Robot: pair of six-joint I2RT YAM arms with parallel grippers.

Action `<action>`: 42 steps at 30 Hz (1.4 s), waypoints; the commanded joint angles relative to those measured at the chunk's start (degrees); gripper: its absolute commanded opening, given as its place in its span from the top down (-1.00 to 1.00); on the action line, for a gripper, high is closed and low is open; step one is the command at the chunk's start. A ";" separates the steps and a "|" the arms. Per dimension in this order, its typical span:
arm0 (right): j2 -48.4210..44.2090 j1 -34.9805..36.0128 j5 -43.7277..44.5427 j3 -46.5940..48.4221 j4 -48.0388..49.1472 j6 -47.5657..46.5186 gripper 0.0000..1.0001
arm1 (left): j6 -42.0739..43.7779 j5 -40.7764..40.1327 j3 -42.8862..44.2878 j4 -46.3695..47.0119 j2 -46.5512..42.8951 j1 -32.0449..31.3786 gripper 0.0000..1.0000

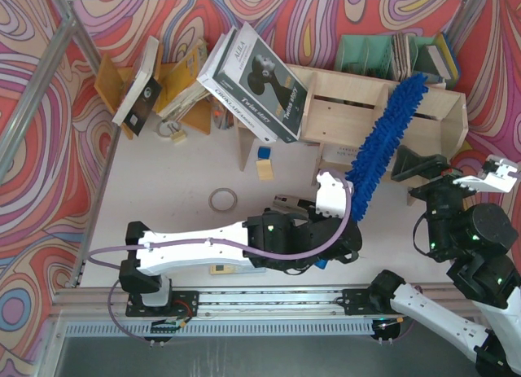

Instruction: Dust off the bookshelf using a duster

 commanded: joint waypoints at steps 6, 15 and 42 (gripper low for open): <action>-0.18 0.08 1.27 -0.82 1.59 -1.18 -0.97 | 0.29 3.90 -1.47 1.50 1.83 2.81 1.00; -0.15 0.08 1.32 -0.50 1.01 -0.79 -0.97 | 3.07 7.43 4.09 -1.82 5.63 2.90 1.00; 1.20 0.07 1.28 0.19 0.55 0.07 -0.97 | 11.65 13.94 -2.63 -0.01 2.05 2.11 1.00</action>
